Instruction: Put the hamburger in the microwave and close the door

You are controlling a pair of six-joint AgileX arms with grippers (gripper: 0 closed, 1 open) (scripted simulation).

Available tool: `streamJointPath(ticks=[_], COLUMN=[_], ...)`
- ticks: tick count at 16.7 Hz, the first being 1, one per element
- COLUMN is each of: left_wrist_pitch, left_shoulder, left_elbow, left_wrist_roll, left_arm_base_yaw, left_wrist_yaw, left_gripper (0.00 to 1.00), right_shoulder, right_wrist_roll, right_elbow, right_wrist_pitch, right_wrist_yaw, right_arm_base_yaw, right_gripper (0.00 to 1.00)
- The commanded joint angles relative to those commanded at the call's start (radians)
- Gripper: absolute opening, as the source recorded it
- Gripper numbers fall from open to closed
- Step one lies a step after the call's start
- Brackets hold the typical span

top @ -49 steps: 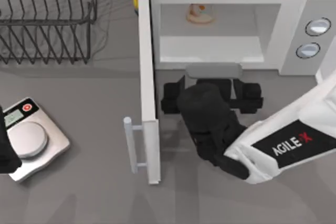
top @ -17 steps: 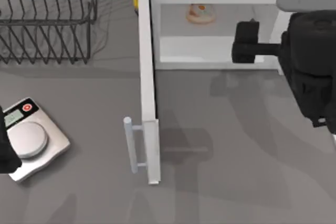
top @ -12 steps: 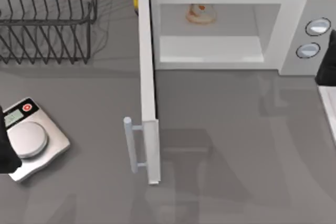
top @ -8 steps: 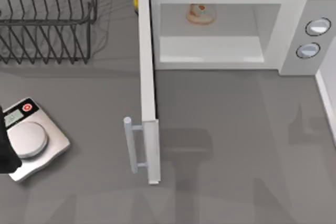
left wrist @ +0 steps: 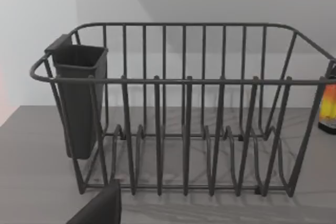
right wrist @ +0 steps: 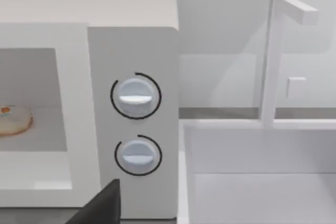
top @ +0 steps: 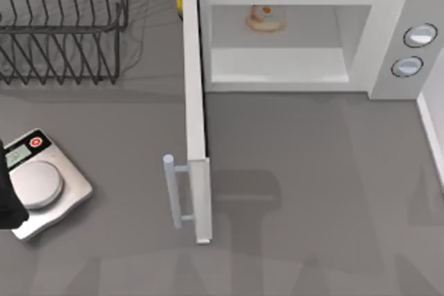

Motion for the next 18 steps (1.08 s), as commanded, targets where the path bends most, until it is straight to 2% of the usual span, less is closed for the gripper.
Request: streamJointPath(ticks=[5,18], left_wrist_pitch=[0.000,0.000], left_shoulder=[0.000,0.000], left_elbow=[0.000,0.000], left_wrist_roll=[0.000,0.000], left_arm_base_yaw=[0.000,0.000], left_wrist_yaw=[0.000,0.000], left_gripper=[1.00,0.02], right_shoulder=[-0.008,-0.008], right_wrist_roll=[-0.002,-0.002], right_elbow=[-0.005,-0.005], right_wrist_pitch=[-0.001,-0.001], right_wrist_yaw=[-0.005,-0.005], right_arm_base_yaw=[-0.005,-0.005], right_gripper=[1.00,1.00])
